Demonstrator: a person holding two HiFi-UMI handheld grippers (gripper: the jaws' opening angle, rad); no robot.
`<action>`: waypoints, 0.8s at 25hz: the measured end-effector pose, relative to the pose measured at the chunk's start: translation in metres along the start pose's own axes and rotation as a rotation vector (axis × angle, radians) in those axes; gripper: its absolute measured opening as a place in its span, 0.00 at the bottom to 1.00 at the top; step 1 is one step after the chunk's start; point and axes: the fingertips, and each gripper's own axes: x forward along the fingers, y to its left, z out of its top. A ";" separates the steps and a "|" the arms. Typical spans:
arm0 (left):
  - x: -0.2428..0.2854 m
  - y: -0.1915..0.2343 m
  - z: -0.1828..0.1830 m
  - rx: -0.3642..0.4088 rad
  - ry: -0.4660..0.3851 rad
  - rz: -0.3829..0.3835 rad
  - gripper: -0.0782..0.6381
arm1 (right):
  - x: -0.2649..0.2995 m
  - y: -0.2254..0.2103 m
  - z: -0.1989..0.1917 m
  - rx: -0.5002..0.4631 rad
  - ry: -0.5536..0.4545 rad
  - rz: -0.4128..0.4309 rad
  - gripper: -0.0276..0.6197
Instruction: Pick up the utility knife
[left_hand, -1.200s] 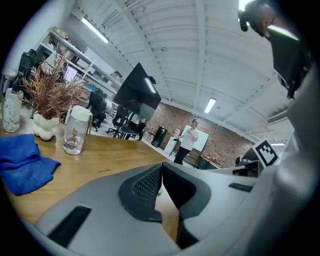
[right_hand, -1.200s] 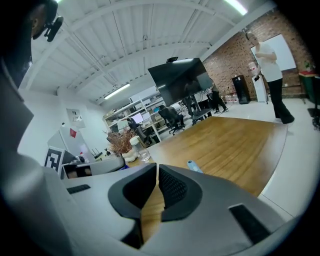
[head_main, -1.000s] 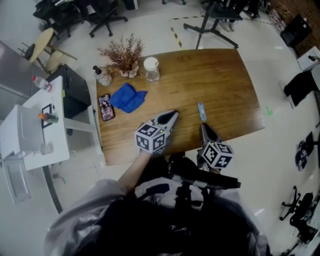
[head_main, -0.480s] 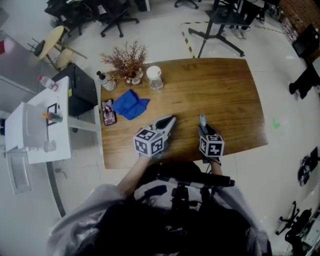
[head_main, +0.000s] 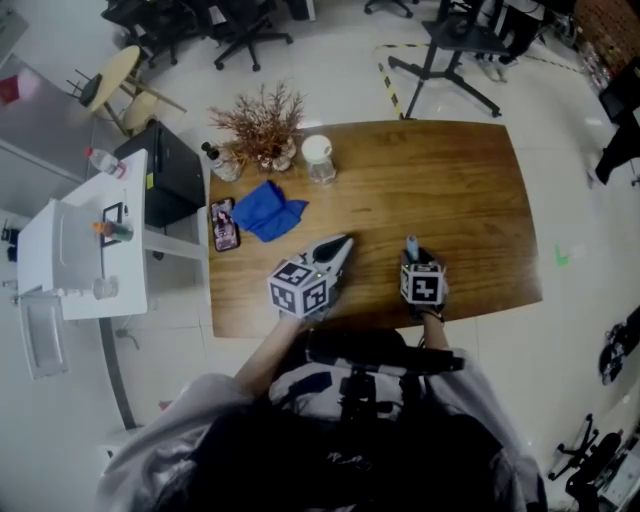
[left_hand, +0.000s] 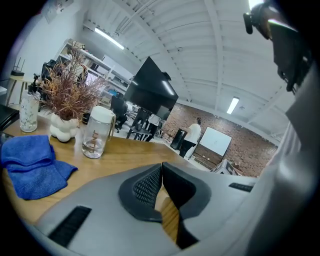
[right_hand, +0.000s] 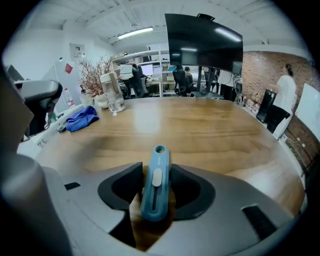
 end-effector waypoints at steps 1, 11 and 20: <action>0.000 0.001 0.000 0.000 -0.001 0.001 0.12 | 0.001 -0.001 0.000 -0.010 -0.005 -0.015 0.34; -0.006 -0.004 0.001 0.001 -0.007 -0.009 0.12 | -0.010 0.003 0.001 0.057 -0.003 0.010 0.28; -0.006 -0.013 0.000 0.002 -0.005 -0.044 0.12 | -0.075 0.023 0.050 0.192 -0.262 0.106 0.28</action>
